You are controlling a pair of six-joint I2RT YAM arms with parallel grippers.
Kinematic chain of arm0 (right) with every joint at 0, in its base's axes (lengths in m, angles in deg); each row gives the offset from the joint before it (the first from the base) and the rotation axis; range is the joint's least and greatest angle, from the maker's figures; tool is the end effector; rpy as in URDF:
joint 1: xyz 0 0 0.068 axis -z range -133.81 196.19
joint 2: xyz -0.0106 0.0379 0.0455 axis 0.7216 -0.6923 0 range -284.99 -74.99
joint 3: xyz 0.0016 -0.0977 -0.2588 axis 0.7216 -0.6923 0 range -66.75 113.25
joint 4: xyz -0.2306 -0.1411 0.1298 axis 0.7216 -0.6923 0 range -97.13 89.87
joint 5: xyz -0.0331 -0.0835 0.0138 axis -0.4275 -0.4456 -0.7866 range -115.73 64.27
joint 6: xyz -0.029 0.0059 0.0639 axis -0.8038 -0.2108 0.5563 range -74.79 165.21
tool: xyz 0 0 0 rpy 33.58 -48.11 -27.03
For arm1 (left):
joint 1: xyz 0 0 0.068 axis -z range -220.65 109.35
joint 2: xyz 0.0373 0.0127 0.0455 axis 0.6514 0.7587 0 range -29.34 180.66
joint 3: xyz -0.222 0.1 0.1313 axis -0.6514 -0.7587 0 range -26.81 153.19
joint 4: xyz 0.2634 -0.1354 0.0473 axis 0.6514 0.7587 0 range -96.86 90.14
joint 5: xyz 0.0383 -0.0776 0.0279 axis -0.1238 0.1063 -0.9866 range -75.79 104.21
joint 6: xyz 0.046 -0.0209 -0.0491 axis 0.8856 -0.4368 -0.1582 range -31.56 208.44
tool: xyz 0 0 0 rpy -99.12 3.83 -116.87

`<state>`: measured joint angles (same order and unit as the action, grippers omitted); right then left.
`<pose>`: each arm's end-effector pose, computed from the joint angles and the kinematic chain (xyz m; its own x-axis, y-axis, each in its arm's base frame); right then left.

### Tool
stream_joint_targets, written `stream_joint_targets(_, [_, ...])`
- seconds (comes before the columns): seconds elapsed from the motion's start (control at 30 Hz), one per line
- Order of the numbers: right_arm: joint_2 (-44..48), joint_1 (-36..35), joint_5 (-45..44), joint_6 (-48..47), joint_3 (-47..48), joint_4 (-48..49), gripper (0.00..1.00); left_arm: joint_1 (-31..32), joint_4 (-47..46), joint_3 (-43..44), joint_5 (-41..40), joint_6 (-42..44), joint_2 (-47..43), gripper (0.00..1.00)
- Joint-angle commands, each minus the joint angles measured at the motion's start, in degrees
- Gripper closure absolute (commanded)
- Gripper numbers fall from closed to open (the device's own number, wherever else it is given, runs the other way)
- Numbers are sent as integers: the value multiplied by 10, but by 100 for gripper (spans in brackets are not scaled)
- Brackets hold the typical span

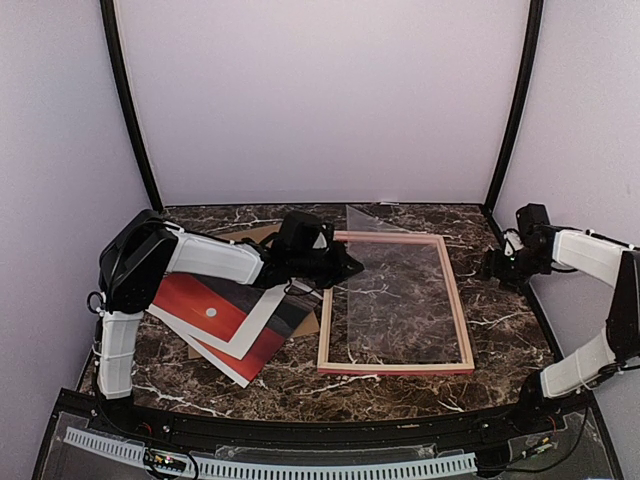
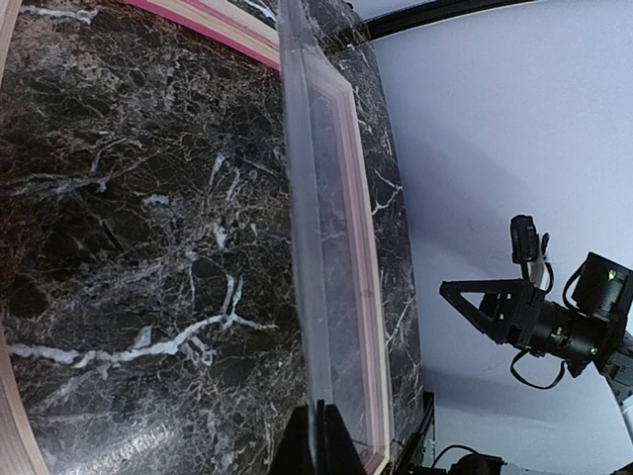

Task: Put the photo into the frame
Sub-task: Place the glass panel in the frame body.

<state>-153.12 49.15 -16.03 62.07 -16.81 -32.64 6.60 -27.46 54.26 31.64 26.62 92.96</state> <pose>0.3091 -0.0064 0.1796 -0.8426 0.3300 -0.4257 0.2227 0.9330 0.2825 0.3528 -0.4069 0.1514 -0.8983 -0.2673 -0.3488 0.2098 0.4366 -0.8748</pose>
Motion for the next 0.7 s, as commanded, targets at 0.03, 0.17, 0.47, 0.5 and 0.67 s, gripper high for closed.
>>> stream_joint_targets(0.03, [-7, -26, 9, -4, -8, 33, 22, -4, 32, -2, -18, 36, -8, 100])
stream_joint_targets(0.17, [-18, -49, 2, -2, -6, 36, 21, -8, 45, -3, -16, 44, -8, 100])
stream_joint_targets(0.47, [-34, -61, -2, -4, -8, 40, 21, -19, 84, 20, 10, 81, 7, 100])
stream_joint_targets(0.5, [-35, -63, -2, -4, -9, 40, 21, -19, 87, 28, 18, 86, 10, 100])
stream_joint_targets(0.67, [-35, -67, -3, -7, -10, 40, 21, -19, 106, 50, 35, 101, 32, 100])
